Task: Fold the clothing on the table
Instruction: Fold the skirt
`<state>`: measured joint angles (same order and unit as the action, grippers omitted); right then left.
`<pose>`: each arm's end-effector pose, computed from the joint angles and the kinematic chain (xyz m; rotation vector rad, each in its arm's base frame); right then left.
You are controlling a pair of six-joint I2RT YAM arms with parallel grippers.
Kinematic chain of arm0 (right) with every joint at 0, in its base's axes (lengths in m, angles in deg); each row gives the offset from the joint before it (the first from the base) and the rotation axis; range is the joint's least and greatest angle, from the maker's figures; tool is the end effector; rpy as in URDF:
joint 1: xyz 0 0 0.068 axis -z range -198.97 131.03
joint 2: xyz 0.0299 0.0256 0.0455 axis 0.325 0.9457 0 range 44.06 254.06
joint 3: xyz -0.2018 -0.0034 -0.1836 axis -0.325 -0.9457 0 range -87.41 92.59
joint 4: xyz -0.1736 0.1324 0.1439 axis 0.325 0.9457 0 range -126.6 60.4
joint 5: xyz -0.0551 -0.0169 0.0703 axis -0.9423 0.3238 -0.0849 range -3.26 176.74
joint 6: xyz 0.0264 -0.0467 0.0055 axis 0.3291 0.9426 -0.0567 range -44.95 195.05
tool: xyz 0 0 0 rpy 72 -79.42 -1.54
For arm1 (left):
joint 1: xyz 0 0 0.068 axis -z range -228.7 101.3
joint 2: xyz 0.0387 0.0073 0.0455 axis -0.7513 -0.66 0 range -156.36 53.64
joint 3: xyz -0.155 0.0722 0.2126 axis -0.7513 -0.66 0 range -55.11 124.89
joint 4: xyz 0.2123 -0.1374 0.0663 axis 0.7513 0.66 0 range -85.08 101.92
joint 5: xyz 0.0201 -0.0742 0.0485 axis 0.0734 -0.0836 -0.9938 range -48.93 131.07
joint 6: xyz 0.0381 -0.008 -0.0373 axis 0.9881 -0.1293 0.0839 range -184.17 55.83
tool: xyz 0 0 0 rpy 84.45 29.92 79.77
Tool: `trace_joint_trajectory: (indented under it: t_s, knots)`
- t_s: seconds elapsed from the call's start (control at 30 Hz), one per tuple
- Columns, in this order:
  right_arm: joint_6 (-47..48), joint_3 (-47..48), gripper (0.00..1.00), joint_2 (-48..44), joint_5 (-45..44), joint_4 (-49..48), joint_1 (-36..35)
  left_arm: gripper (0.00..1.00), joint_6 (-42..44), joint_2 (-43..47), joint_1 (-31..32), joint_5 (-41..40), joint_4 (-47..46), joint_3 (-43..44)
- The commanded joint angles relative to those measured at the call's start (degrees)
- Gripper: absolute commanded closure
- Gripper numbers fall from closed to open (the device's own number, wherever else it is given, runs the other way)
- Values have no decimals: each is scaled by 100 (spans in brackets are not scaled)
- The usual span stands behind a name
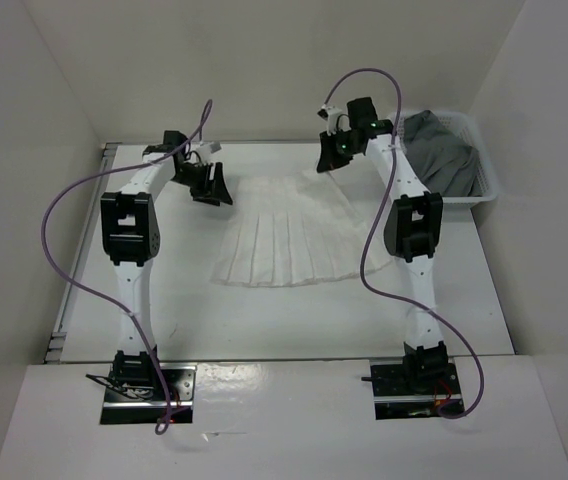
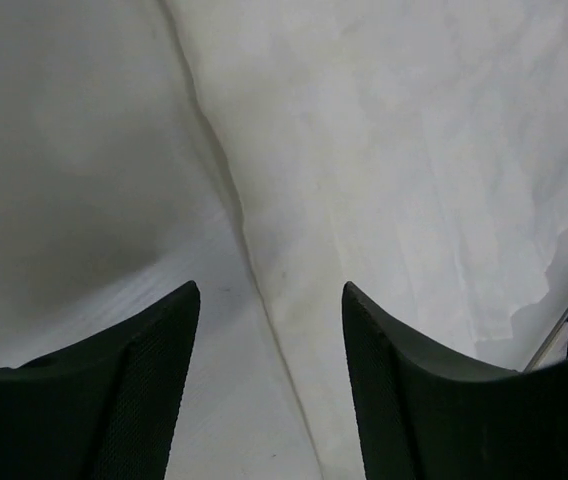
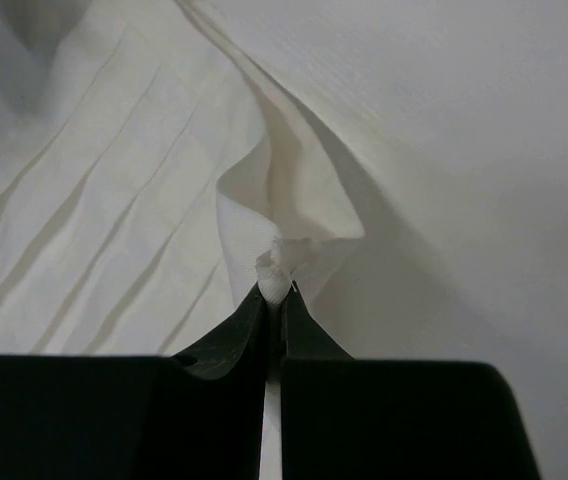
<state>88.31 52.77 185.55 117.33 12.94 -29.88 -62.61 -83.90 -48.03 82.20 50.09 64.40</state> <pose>0.5258 0.1199 0.2511 -0.7245 2.2778 0.6334 0.5114 -0.0294 0.1831 0.2742 2.5146 -0.9407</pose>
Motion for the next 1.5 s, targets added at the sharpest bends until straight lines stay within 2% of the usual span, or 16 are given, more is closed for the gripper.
trace_joint_trajectory:
  t_s: [0.0, 0.03, 0.23, 0.33, 0.5, 0.63, 0.77, 1.17, 1.47]
  knots:
    - [89, -281, 100, -429, -9, -23, -130, 33, 248, 148, 56, 27, 98, -322]
    - [89, -333, 100, -429, -9, -23, -191, 30, 248, 148, 56, -42, 45, -375]
    - [142, -447, 100, -429, -9, -23, -297, 29, -165, -212, 74, -43, -218, 54]
    - [194, -517, 100, -429, -9, -23, -350, 29, -288, -327, 320, -43, -167, 440]
    - [195, -641, 100, -429, -115, -76, -350, 29, -516, 24, 636, 158, -483, 810]
    - [195, -694, 100, -429, -115, -76, -350, 29, -675, -395, 882, 589, -273, 1382]
    - [195, -589, 100, -429, -167, -76, -350, 29, -622, -529, 1145, 590, -166, 1462]
    - [256, -588, 100, -429, -168, -76, -350, 31, -622, -379, 1199, 133, -526, -40]
    - [256, -421, 100, -429, -167, -23, -350, 32, -552, -107, 1304, -324, -413, -840]
